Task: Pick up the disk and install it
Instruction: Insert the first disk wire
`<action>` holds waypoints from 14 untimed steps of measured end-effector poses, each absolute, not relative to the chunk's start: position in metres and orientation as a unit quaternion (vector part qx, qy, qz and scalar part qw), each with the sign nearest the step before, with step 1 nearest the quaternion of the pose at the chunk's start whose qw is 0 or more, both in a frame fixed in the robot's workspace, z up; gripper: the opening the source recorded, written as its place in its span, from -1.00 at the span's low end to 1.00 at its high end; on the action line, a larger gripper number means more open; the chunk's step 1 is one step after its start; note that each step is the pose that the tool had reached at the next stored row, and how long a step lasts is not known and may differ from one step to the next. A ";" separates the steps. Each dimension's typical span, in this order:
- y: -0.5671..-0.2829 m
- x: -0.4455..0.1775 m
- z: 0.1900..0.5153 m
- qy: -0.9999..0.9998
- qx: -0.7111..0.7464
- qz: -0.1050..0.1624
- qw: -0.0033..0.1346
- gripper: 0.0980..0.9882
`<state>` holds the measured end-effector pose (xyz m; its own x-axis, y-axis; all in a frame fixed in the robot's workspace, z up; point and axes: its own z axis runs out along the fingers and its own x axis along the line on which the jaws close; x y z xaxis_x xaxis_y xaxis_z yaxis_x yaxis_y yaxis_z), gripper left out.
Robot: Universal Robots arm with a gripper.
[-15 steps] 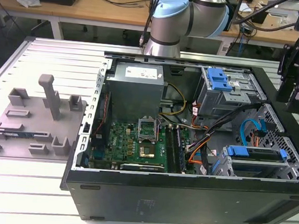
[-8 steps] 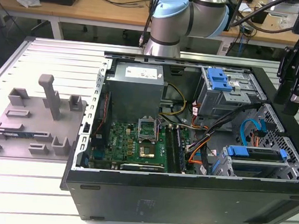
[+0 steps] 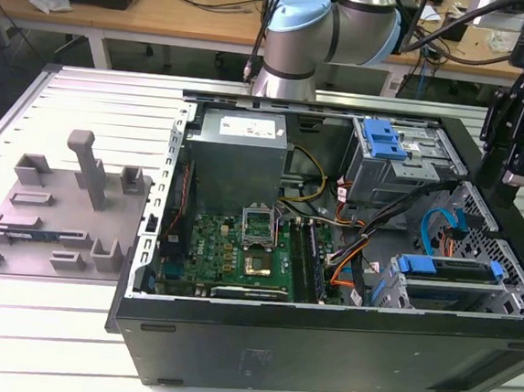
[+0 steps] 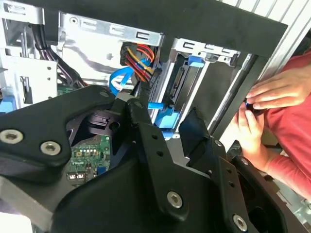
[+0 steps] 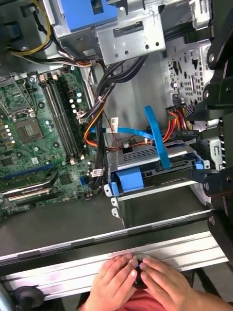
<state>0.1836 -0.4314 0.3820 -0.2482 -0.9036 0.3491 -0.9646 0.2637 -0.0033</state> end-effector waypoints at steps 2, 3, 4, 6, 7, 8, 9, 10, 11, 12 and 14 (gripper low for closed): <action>-0.431 0.184 0.380 -0.781 0.598 0.109 0.140 -0.05; -0.431 0.184 0.379 -0.781 0.599 0.109 0.140 -0.08; -0.431 0.184 0.379 -0.780 0.600 0.109 0.140 -0.23; -0.431 0.184 0.378 -0.780 0.600 0.109 0.140 -0.23; -0.431 0.184 0.378 -0.780 0.600 0.109 0.140 -0.39; -0.431 0.184 0.378 -0.780 0.600 0.109 0.140 -0.39; -0.430 0.184 0.378 -0.780 0.600 0.109 0.140 -0.39; -0.430 0.184 0.377 -0.780 0.600 0.110 0.141 -0.39; -0.430 0.184 0.377 -0.779 0.601 0.110 0.142 -0.39; -0.429 0.184 0.377 -0.777 0.602 0.112 0.144 -0.39; -0.429 0.184 0.375 -0.774 0.604 0.116 0.149 -0.39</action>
